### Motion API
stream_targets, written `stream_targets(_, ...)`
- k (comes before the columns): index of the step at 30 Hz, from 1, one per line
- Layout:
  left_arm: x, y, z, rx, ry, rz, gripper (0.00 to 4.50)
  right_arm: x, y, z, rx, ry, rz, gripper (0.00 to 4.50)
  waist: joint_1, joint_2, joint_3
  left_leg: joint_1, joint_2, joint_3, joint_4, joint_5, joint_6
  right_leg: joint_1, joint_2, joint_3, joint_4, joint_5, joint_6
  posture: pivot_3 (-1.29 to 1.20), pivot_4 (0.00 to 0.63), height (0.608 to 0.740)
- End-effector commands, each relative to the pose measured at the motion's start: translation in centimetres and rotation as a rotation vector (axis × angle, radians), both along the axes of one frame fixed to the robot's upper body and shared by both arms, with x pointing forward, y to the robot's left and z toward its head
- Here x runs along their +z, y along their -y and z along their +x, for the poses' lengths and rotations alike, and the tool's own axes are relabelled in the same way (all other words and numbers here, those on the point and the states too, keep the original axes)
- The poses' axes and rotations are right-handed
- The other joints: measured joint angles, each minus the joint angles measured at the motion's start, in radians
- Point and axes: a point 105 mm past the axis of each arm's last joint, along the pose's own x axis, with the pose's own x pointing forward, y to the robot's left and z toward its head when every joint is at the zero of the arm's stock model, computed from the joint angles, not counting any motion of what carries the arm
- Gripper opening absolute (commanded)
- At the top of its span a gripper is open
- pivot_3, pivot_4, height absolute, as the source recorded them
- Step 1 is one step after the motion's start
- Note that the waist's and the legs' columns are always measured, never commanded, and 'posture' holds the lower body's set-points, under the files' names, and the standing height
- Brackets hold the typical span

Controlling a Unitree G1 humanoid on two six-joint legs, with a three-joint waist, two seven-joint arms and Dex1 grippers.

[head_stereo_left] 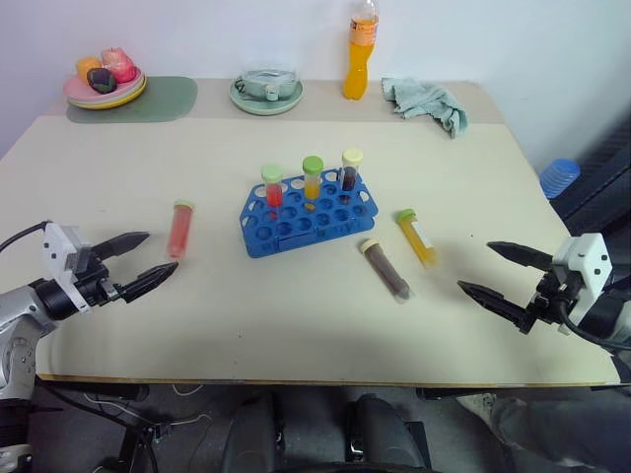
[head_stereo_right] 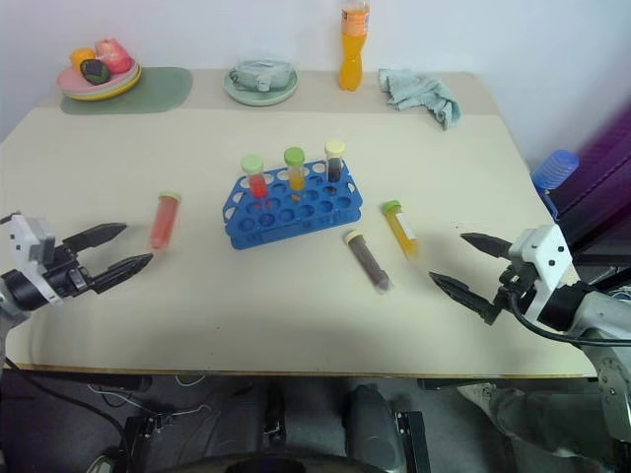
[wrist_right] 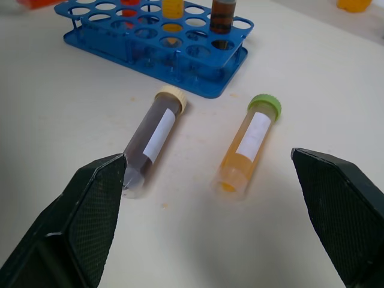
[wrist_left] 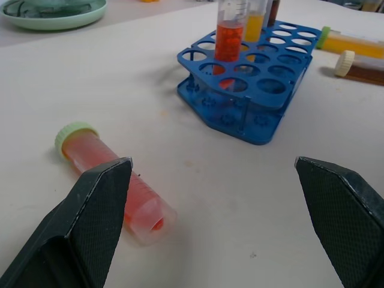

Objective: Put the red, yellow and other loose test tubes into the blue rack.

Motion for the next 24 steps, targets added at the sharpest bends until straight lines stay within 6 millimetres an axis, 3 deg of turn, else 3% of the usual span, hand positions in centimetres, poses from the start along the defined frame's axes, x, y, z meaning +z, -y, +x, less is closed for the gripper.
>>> stream_targets(1, 1.2, 0.1, -0.1, 0.004, 0.048, 0.019, 4.44, 0.6, -0.4, 0.0, 0.019, 0.034, -0.002, 4.5, 0.001, 0.0, 0.0, 0.0, 0.0, 0.0, 0.0, 0.0, 0.0, 0.0, 0.0, 0.0, 0.0, 0.0, 0.0, 0.0, 0.15, 0.74)
stream_targets(24, 1.7, 0.1, 0.3, -0.032, 0.066, -0.037, 4.44, 0.3, 0.4, 0.5, 0.0, 0.067, 0.007, 4.5, 0.0, 0.0, 0.0, 0.0, 0.0, 0.001, 0.0, 0.0, 0.0, 0.0, 0.0, 0.0, 0.0, 0.0, 0.0, 0.0, 0.15, 0.74)
